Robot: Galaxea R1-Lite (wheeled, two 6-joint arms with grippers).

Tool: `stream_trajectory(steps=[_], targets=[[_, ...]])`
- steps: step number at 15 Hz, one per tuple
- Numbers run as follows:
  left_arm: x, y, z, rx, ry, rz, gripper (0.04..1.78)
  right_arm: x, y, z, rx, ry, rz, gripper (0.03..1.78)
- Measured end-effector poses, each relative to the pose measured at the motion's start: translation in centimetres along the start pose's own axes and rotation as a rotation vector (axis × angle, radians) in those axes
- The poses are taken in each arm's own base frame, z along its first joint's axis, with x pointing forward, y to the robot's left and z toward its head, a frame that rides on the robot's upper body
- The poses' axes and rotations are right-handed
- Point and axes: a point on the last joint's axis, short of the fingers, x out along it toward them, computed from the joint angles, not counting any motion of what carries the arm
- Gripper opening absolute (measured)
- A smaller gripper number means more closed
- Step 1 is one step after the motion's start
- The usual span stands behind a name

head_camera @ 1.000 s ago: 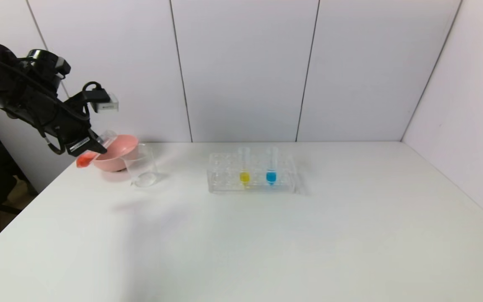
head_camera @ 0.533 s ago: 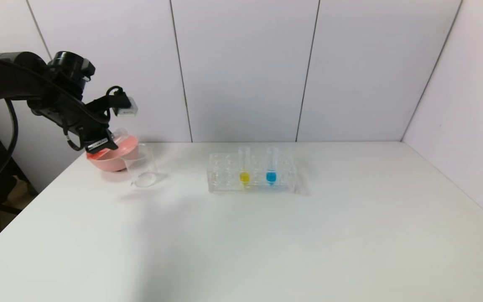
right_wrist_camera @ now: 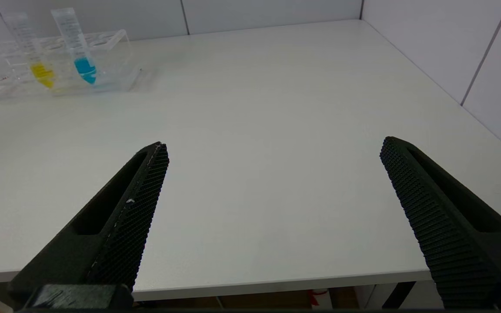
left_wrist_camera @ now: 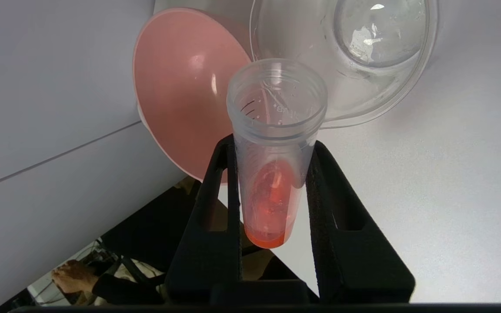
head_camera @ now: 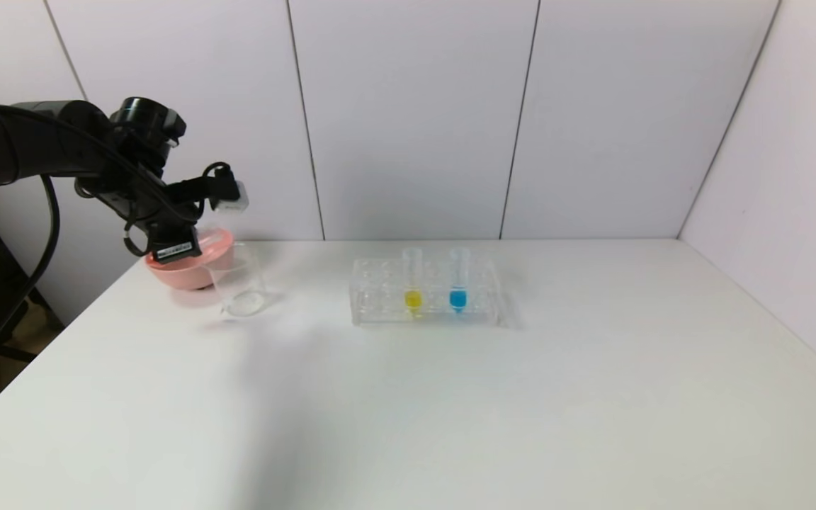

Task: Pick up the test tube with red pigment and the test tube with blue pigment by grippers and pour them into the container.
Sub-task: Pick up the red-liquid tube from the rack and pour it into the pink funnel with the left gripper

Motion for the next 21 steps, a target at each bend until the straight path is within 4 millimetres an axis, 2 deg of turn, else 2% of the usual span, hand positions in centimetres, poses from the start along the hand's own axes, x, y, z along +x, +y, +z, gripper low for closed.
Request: stream_trajectory(steps=[7,21], targets=[[0.6,-0.2,0.6,0.073,0.079,0.038,0.46,0.0,0.0,0.0,0.000,0.000,0.000,1.77],[1.1,-1.0,3.0,0.159,0.203,0.142,0.46,0.0,0.0,0.0,0.000,0.000,0.000,1.77]])
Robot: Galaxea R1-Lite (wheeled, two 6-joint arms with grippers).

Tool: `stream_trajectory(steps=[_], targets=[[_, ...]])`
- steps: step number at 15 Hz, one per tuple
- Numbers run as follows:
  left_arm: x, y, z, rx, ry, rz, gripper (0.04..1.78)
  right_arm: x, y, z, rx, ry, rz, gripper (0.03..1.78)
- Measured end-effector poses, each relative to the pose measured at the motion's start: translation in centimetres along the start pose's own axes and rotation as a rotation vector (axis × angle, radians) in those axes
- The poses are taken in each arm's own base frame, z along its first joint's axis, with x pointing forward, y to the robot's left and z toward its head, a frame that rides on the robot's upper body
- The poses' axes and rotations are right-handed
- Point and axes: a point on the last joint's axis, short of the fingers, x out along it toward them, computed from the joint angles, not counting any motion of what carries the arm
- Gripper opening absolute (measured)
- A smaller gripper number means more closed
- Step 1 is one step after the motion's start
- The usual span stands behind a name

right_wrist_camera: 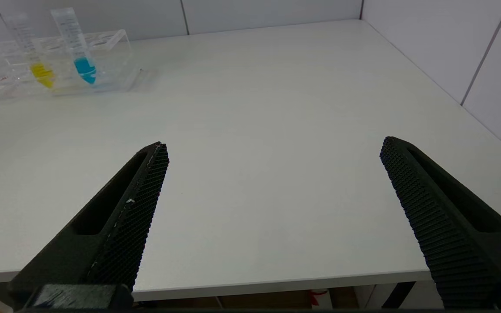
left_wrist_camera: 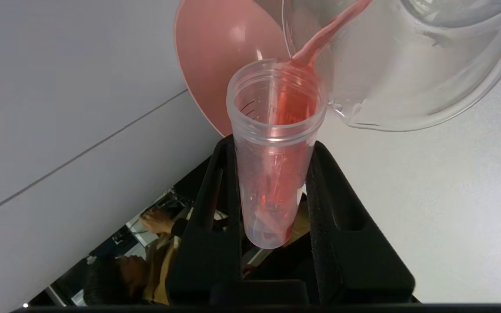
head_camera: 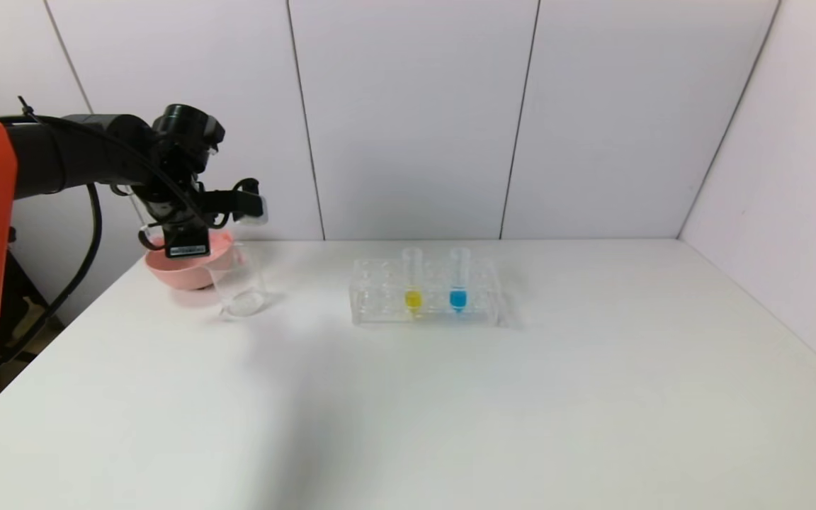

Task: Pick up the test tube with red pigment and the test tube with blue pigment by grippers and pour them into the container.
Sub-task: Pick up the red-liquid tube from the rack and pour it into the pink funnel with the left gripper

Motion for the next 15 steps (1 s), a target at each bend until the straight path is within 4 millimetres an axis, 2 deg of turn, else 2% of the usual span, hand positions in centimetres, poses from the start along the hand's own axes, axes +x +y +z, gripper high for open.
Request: stream_trajectory(steps=[7,15], targets=[[0.3,-0.3,0.2,0.032,0.095,0.016,0.46,0.0,0.0,0.0,0.000,0.000,0.000,1.77],[0.1,-0.8,1.1,0.071,0.118,0.016,0.46,0.0,0.0,0.0,0.000,0.000,0.000,1.77]])
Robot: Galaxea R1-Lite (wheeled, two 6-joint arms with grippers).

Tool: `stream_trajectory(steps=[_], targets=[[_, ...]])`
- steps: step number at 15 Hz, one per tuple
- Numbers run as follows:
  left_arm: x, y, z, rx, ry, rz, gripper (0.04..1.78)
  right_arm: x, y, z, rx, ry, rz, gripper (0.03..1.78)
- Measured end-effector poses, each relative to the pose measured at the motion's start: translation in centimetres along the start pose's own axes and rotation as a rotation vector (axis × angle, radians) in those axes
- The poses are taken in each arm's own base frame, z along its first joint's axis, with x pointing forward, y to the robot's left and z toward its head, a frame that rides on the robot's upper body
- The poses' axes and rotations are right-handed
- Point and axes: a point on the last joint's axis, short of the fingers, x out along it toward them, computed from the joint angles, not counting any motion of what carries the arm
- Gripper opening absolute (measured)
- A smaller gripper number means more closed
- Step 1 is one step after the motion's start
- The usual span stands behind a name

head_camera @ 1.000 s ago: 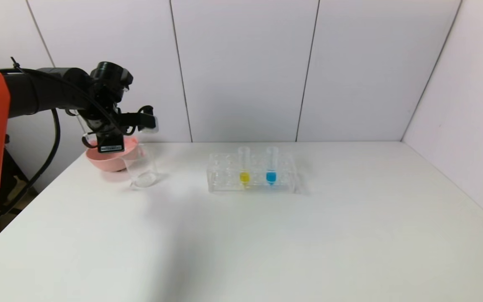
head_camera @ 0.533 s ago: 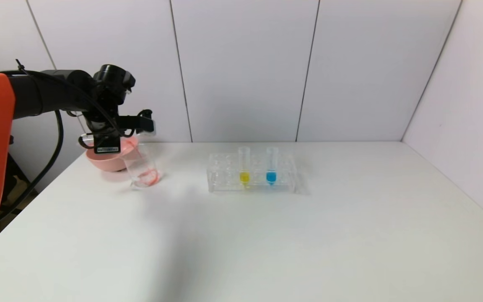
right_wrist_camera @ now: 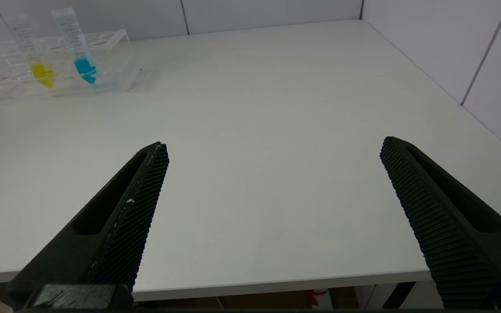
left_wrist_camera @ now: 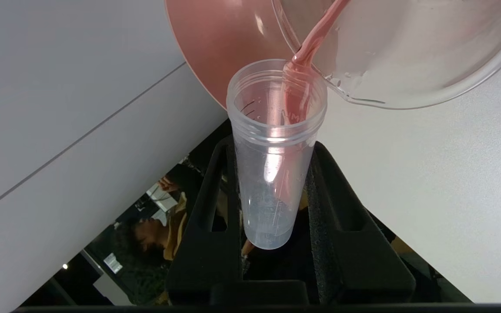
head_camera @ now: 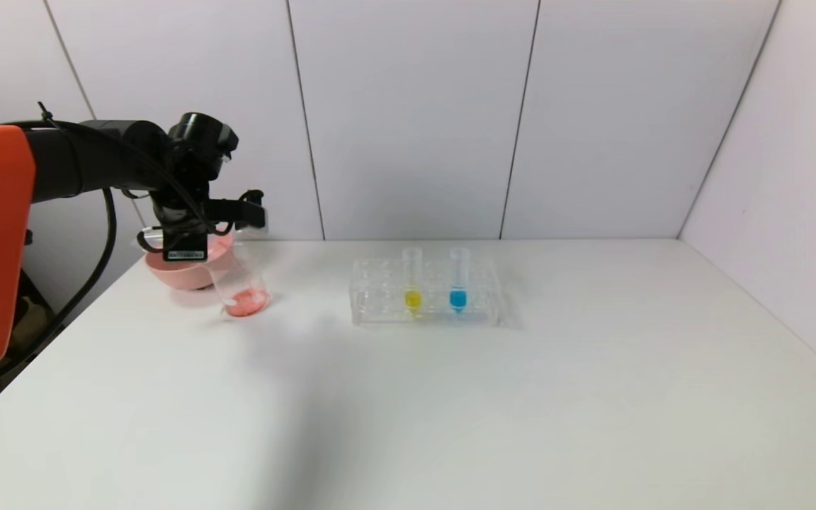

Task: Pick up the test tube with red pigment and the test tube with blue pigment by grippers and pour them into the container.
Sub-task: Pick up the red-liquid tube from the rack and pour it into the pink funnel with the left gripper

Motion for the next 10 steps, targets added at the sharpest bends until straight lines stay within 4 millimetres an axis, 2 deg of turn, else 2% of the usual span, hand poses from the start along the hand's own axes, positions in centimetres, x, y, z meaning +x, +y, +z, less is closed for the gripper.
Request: stream_trajectory(steps=[4,10], targets=[[-0.23,-0.03,0.23,0.023,0.058,0.023,0.46,0.00,0.00,0.00,0.000,0.000,0.000,1.77],[-0.41,0.02,0.42,0.018,0.044,0.031,0.46,0.00,0.00,0.00,0.000,0.000,0.000,1.77]])
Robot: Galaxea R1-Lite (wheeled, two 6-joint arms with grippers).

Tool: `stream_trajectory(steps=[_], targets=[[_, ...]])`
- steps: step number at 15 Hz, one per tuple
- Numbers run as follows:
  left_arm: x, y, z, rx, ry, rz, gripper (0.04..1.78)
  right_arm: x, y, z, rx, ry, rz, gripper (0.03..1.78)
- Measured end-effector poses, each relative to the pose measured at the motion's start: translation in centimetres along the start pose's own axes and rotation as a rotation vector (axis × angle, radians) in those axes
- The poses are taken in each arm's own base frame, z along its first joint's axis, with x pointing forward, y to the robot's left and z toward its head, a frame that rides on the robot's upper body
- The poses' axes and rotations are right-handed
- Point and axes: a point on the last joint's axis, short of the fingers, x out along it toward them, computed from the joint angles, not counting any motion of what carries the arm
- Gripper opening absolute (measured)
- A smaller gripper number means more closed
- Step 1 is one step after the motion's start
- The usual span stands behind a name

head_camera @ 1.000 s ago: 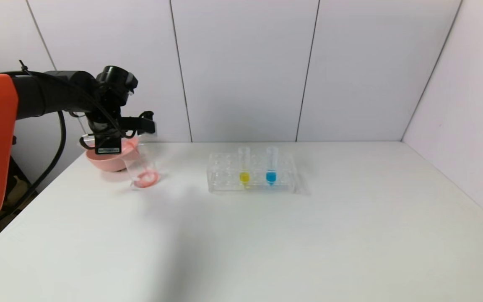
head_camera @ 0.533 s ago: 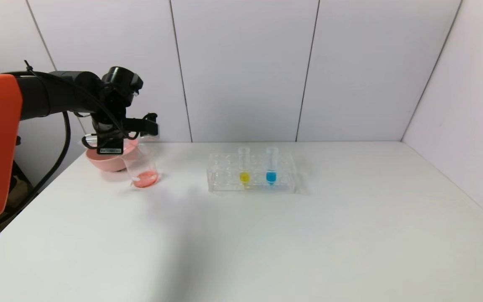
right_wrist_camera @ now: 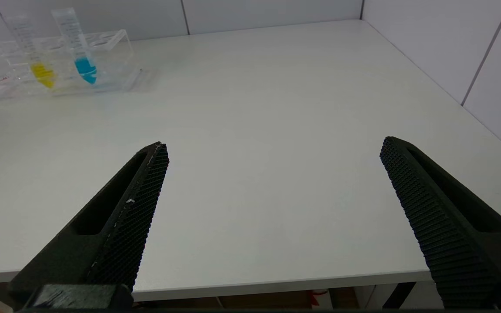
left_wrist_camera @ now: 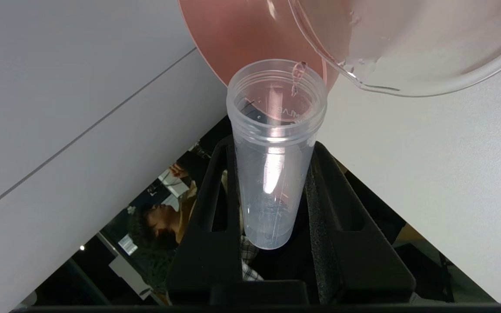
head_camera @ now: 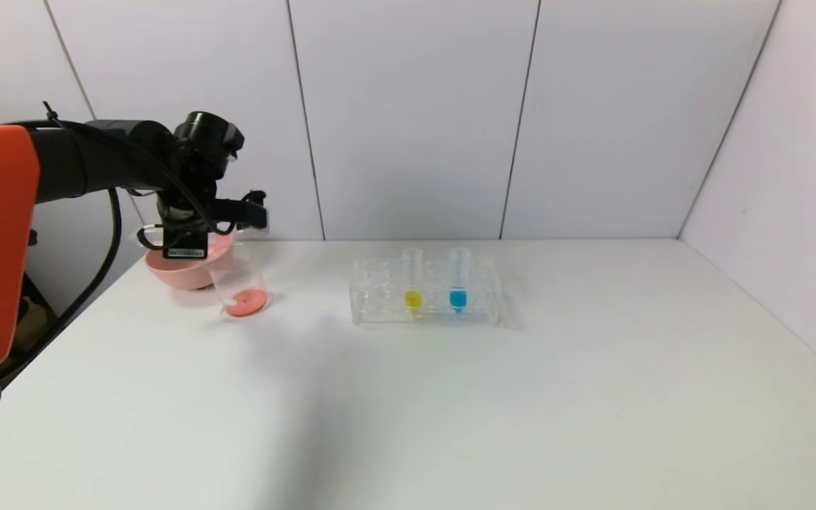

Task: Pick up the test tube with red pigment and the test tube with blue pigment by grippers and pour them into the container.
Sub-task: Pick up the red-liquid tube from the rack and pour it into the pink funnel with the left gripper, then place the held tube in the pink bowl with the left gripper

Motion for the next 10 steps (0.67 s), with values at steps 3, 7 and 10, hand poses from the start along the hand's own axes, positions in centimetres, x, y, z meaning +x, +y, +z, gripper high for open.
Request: stream_trajectory(steps=[3,7,10], targets=[[-0.6,0.3,-0.3,-0.045,-0.088,-0.015,0.46,0.0,0.0,0.0,0.000,0.000,0.000,1.77],[-1.6,1.0,-1.3,-0.310,-0.322,-0.096,0.46,0.0,0.0,0.0,0.000,0.000,0.000,1.77],[-2.4,2.1,-1.7,-0.596,-0.458,-0.105,0.46,0.0,0.0,0.0,0.000,0.000,0.000,1.77]])
